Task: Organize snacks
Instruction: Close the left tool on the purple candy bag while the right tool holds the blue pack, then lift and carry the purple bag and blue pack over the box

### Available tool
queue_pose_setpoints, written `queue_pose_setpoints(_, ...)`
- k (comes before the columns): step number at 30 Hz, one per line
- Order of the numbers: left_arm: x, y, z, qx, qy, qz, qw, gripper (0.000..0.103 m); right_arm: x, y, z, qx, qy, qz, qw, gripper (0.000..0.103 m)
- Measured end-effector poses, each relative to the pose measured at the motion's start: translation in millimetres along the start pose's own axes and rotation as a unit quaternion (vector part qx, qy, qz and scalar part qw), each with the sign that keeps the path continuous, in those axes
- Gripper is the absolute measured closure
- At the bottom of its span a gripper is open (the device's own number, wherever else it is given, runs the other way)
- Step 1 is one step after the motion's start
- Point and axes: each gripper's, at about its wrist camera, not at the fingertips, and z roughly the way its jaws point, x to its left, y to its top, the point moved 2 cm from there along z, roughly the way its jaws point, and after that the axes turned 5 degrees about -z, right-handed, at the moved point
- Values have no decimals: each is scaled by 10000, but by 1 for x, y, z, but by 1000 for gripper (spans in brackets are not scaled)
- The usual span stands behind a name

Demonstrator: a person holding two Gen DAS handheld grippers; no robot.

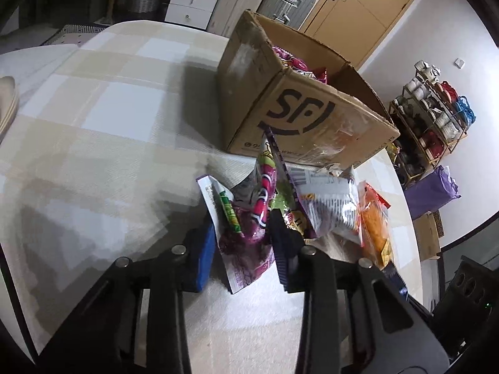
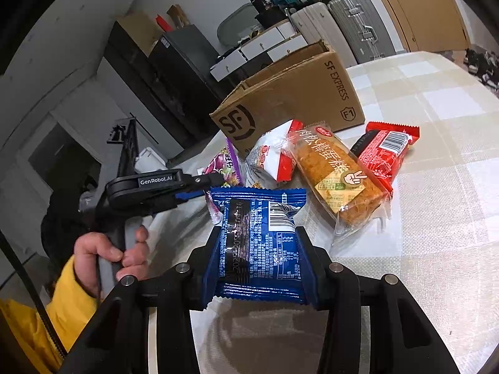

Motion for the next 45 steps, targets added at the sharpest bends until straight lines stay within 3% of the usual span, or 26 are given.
queue_pose_setpoints(11, 3, -30, -29, -97, -85, 134, 9998, 82, 21, 3, -36, -310, -133, -188, 9993, 58)
queue_pose_setpoints(22, -26, -55, -108, -835, -59, 546, 9950, 82, 55, 10, -74, -713, -127, -419, 9965, 58)
queue_pose_setpoints(31, -50, -88, -170, -1222, -190, 861, 9886, 82, 82, 6, -97, -922, -300, -572, 9936, 58)
queue_pose_setpoints(45, -50, -148, -247, -1361, -530, 933, 9849, 82, 105, -3, -110, -988, -346, -745, 9917, 58)
